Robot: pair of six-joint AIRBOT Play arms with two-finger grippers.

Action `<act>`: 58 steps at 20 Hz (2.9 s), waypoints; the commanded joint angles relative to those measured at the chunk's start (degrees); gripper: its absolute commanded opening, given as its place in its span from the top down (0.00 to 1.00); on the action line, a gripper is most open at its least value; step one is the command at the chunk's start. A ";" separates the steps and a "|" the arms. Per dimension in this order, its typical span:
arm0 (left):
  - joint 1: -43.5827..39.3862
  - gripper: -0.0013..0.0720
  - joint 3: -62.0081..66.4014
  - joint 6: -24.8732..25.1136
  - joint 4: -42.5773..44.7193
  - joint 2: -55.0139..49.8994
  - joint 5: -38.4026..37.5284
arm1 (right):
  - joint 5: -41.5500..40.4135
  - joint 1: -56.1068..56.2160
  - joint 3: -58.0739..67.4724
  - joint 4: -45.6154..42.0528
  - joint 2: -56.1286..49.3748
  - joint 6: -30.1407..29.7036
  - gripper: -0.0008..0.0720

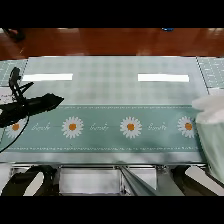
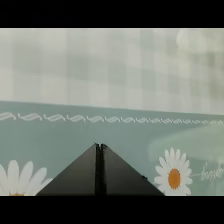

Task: Fold the shirts.

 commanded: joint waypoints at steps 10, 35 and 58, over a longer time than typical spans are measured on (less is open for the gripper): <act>-0.11 0.95 -0.02 2.40 -0.39 -1.07 7.85 | 1.33 -18.36 -23.91 -32.81 16.68 -3.39 0.95; -12.15 0.95 58.82 -10.82 18.45 -42.82 -20.83 | -45.42 60.72 -22.86 -18.40 -6.47 -1.44 0.95; -14.53 0.95 44.85 -19.80 31.63 -43.85 -21.99 | -30.95 64.30 -22.88 -31.74 -24.41 1.75 0.95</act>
